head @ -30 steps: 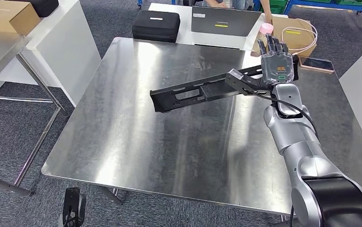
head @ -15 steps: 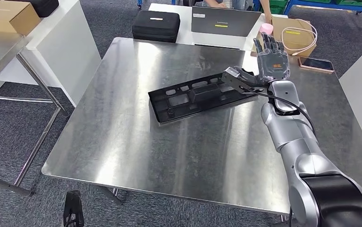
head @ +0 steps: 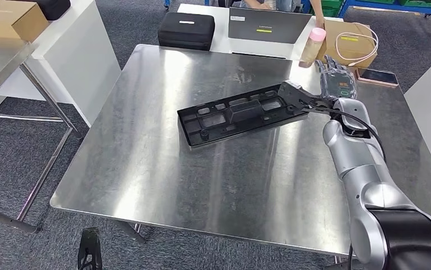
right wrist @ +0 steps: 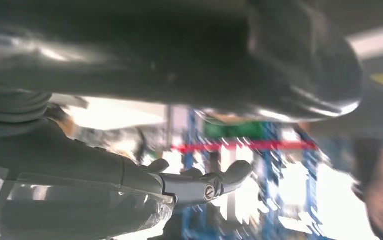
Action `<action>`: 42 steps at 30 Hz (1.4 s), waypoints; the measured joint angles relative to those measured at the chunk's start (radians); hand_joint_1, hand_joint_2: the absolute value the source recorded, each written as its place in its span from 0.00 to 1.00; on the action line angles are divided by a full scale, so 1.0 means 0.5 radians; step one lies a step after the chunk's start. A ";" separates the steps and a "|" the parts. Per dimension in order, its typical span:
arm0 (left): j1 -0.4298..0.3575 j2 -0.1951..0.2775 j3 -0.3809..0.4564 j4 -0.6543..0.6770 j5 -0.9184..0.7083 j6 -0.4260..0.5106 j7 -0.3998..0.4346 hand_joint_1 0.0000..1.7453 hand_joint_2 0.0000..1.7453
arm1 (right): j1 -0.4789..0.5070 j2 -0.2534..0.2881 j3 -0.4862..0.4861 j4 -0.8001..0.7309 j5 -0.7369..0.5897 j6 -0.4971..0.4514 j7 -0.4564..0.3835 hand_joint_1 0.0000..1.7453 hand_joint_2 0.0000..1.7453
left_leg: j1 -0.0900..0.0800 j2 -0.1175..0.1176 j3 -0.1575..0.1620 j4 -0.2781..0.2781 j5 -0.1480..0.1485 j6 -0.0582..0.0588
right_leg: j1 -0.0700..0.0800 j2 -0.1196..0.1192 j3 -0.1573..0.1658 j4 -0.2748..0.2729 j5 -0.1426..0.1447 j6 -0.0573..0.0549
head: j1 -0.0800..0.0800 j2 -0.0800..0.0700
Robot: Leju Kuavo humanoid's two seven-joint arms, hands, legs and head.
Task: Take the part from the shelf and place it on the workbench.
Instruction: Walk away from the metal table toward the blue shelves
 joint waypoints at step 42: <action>-0.015 -0.009 0.031 -0.005 0.011 -0.076 0.116 0.00 0.00 | 0.053 -0.071 -0.088 0.024 0.057 -0.038 0.031 0.00 0.00 | -0.010 -0.003 0.151 -0.018 -0.093 0.071 | -0.015 0.029 -0.125 0.038 0.125 0.020 | 0.009 0.000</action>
